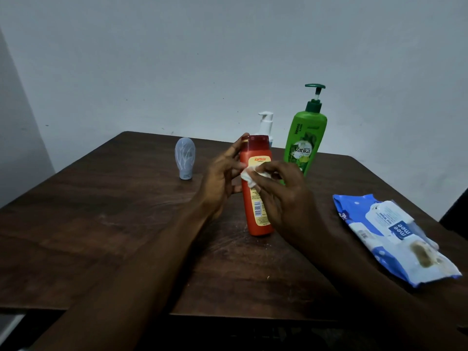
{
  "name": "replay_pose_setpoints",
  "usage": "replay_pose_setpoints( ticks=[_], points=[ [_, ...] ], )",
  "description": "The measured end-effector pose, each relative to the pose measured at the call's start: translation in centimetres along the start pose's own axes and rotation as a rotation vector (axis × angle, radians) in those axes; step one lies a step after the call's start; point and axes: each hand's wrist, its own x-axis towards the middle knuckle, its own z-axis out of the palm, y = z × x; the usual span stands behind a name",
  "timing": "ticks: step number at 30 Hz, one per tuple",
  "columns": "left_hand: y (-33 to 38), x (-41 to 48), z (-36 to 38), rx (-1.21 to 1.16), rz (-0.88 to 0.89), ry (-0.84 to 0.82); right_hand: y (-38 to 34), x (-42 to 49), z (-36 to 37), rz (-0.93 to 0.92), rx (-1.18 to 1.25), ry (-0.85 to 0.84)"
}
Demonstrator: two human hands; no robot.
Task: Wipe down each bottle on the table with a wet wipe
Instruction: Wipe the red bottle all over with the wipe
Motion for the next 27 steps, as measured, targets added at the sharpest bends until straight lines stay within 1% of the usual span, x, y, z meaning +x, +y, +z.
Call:
replay_pose_setpoints(
  ticks=[4, 8, 11, 16, 18, 23, 25, 27],
  points=[
    [-0.6, 0.0, -0.1, -0.001, 0.005, -0.083, 0.5, 0.5, -0.7, 0.026, 0.048, 0.026],
    [-0.6, -0.4, 0.1, 0.129, 0.027, -0.142, 0.7, 2.6, -1.5, 0.041, 0.052, 0.103],
    [-0.8, -0.3, 0.3, 0.212, 0.055, -0.128, 0.8, 4.7, -2.0, 0.044, 0.022, 0.137],
    [-0.6, -0.4, 0.4, 0.258, 0.059, -0.085, 0.4, 6.8, -1.9, 0.053, -0.010, 0.135],
    [-0.6, -0.5, 0.4, 0.252, 0.073, -0.076, -0.1, 6.6, -1.9, 0.062, -0.020, 0.119],
    [-0.7, -0.6, 0.5, 0.263, 0.099, -0.068, -1.0, 4.3, -1.5, -0.003, -0.084, 0.024],
    [-0.6, -0.6, 0.4, 0.267, 0.093, -0.072, -0.8, 3.7, -1.6, 0.005, -0.064, 0.021],
    [-0.5, -0.5, 0.4, 0.289, 0.080, -0.086, -0.3, 3.9, -2.2, 0.035, -0.047, 0.062]
  ],
)
